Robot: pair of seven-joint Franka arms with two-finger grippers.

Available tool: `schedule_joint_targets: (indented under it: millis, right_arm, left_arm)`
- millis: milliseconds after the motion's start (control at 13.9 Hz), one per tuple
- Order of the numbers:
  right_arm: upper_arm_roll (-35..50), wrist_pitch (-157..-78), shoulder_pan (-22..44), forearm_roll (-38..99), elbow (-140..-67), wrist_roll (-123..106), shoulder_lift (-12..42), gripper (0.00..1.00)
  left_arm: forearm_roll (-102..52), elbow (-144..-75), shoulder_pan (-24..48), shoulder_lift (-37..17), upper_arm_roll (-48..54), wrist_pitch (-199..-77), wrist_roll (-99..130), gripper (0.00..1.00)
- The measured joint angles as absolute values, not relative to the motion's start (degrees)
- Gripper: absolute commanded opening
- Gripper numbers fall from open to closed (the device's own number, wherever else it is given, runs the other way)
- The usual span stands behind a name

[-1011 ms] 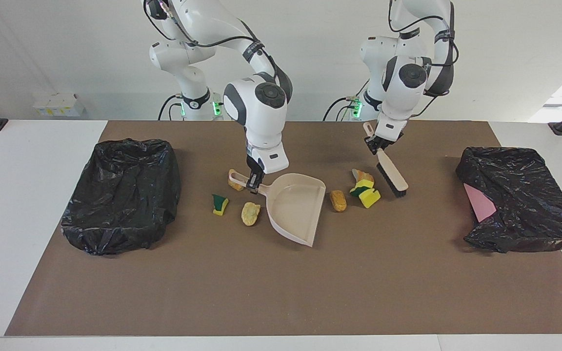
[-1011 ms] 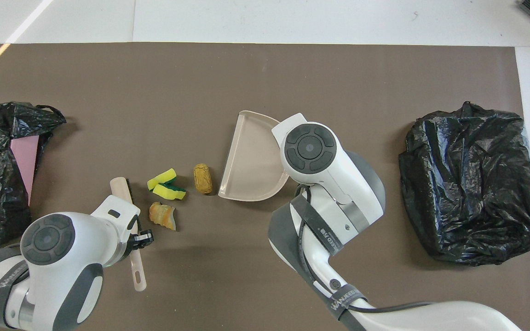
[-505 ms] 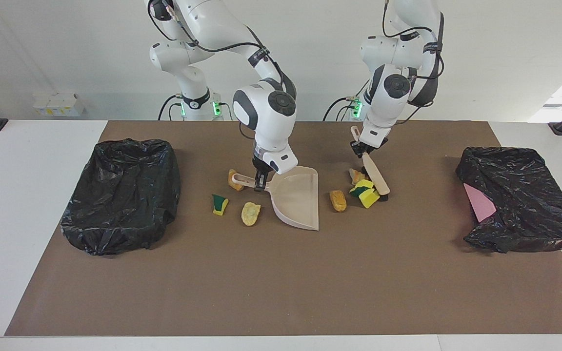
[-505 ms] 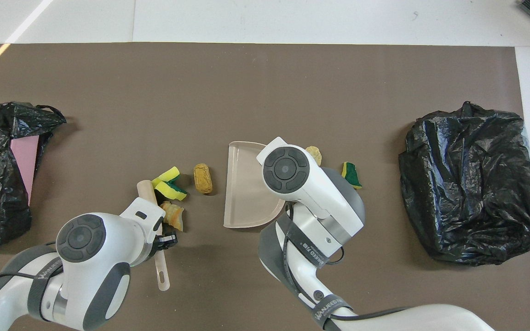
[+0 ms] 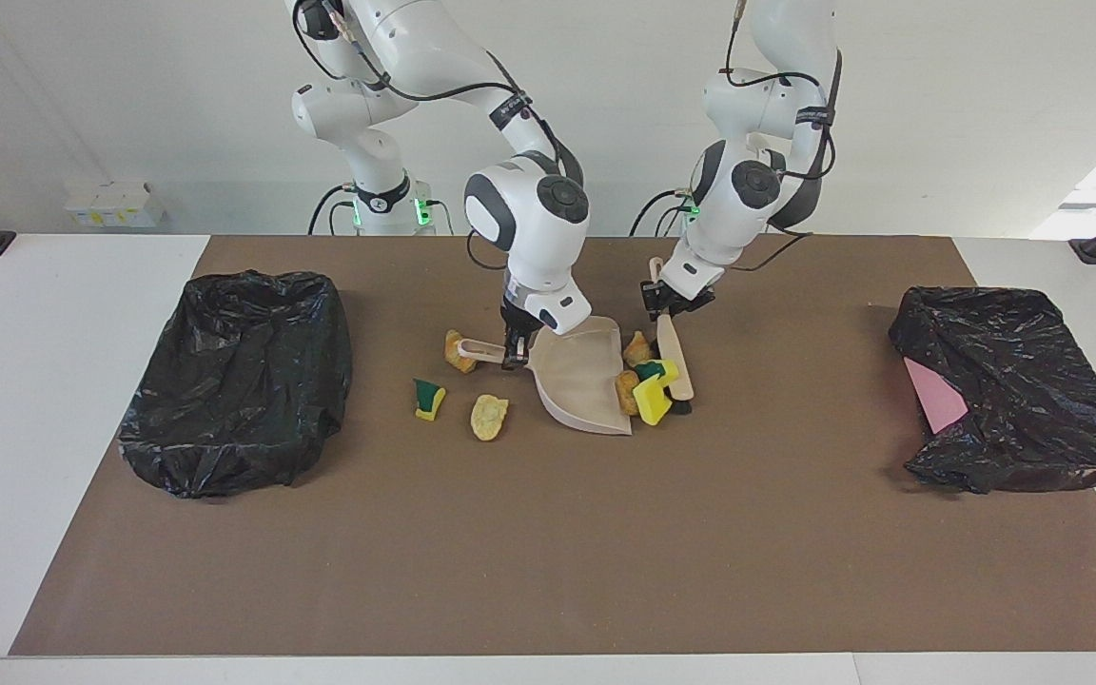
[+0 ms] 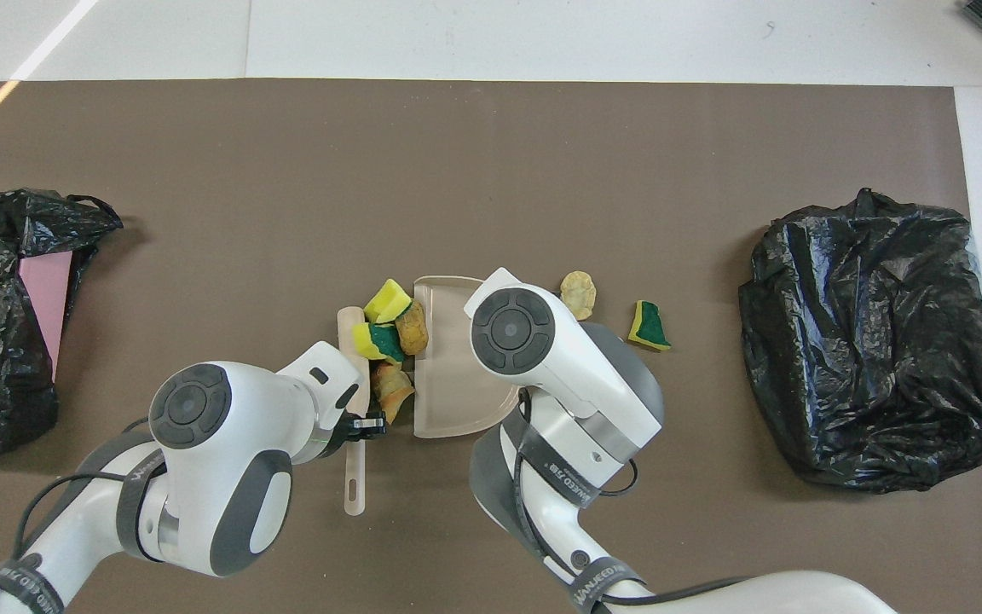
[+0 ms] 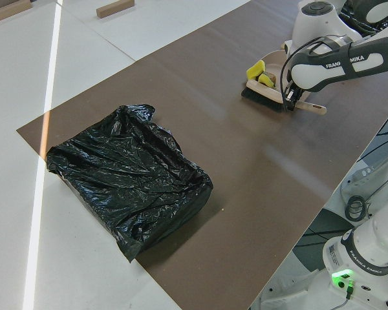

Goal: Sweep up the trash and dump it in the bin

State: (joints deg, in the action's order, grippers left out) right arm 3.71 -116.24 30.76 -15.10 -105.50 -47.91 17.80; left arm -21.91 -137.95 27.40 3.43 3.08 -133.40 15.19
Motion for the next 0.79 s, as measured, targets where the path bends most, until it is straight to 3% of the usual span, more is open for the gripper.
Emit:
schedule_joint_targets:
  millis: [433,794]
  right_arm:
    - [3.71,-116.24,30.94,-15.15,-105.60,-47.92,17.80,0.00]
    - [3.71,-116.23,31.00,-15.15,-105.64,-47.92,17.80,0.00]
  left_arm:
    - [-27.85,-134.88,32.56,1.61,2.95,-134.56,10.05,0.00]
    - [-25.51,-131.15,26.94,1.83,1.13,-134.29,9.42,0.00]
